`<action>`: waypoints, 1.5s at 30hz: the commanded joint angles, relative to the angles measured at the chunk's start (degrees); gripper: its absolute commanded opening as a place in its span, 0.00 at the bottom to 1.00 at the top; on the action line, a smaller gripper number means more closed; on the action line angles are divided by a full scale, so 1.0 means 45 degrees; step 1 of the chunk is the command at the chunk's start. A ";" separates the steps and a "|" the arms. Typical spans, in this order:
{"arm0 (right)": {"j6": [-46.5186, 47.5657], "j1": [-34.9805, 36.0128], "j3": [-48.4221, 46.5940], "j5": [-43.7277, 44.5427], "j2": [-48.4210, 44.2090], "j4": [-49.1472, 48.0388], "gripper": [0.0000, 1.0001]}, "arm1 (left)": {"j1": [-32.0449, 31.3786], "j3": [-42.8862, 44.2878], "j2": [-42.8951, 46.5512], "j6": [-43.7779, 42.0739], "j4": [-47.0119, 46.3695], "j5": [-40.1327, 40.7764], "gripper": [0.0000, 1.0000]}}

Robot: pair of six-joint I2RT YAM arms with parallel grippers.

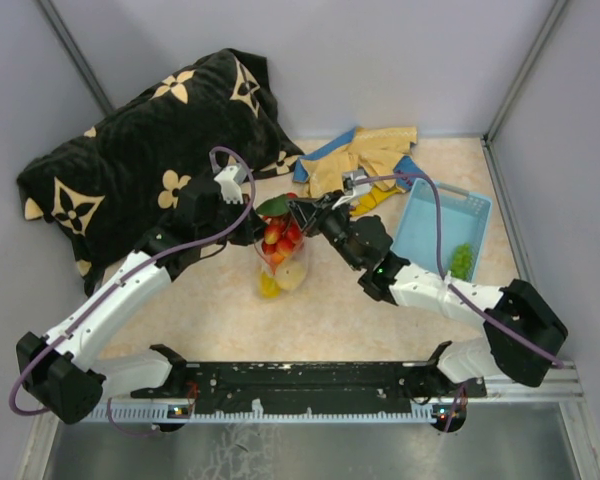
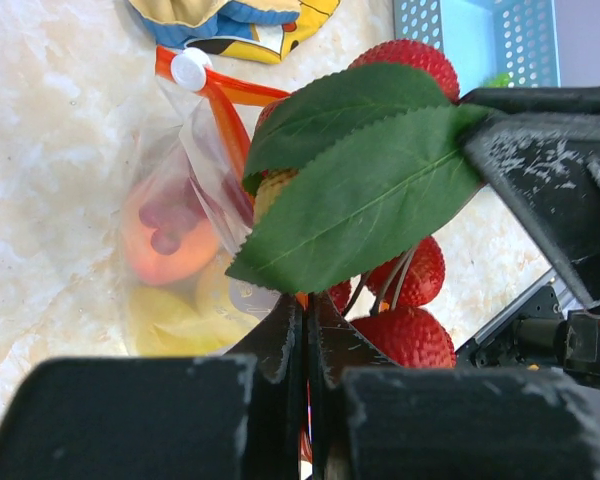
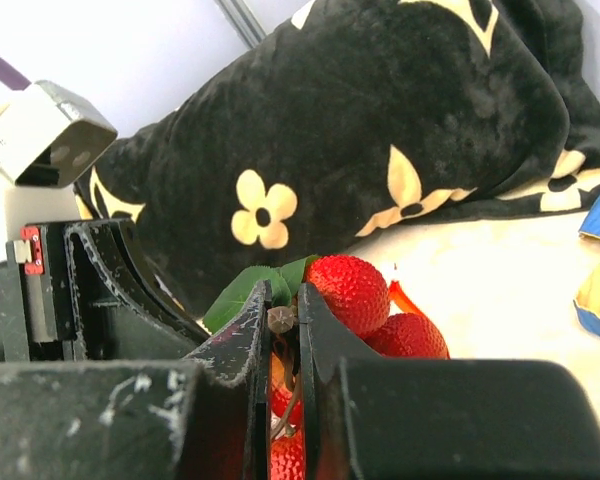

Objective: Place the food in the zip-top bag and seal the zipper
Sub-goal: Place the fake fruit in the zipper food storage bag.

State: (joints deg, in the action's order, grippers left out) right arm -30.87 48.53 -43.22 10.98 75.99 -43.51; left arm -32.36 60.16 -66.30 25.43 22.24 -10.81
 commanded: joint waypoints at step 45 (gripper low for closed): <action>0.4580 0.0329 -0.3029 -0.5505 0.0442 0.6321 0.00 | 0.0567 -0.0658 0.1316 -0.0268 -0.0610 -0.0255 0.00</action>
State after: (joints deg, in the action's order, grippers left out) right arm -9.21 49.52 -47.99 -13.41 74.43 -20.40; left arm -30.22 58.19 -62.24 25.67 24.99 -6.07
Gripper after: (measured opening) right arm 0.077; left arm 0.014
